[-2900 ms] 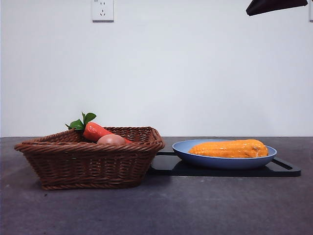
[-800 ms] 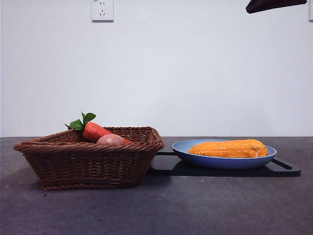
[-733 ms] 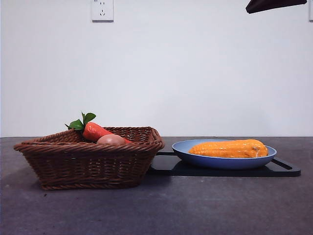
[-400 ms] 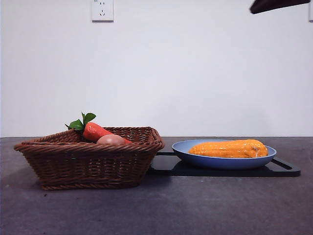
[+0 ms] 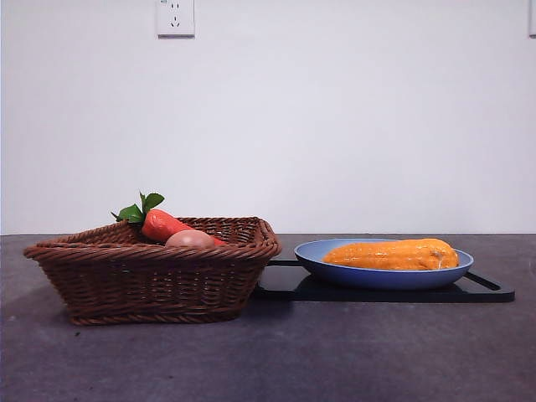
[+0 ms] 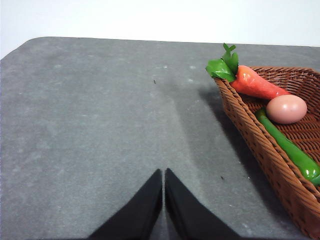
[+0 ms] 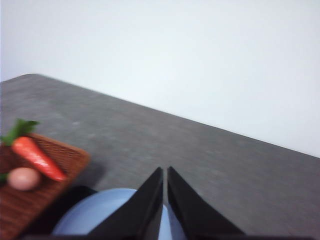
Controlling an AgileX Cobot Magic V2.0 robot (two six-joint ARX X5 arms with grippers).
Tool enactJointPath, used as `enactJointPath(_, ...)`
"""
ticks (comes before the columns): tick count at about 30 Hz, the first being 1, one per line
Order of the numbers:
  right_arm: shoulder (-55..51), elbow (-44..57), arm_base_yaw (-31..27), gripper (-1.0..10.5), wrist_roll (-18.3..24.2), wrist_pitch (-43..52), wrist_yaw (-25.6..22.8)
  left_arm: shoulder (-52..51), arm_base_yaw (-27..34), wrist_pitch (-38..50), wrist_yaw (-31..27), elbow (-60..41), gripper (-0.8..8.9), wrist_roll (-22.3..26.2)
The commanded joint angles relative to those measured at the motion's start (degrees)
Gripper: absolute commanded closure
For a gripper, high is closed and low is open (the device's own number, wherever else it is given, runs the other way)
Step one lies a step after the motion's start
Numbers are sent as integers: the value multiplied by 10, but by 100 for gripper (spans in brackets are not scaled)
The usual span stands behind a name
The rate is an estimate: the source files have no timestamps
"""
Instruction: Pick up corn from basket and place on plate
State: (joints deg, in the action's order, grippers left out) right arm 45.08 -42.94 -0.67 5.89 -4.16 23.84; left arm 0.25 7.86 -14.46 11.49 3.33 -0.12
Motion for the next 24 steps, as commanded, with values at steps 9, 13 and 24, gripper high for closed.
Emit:
enactJointPath(9, -251, 250, -52, 945, -25, 55, -73, -1, 2, -26, 1, -8, 806, -4)
enactJointPath(13, -320, 305, -52, 945, -25, 54, -79, -1, 2, -26, 1, -8, 806, -4)
enactJointPath(24, -428, 406, -51, 945, -41, 52, -109, -1, 2, -26, 1, -8, 806, -4)
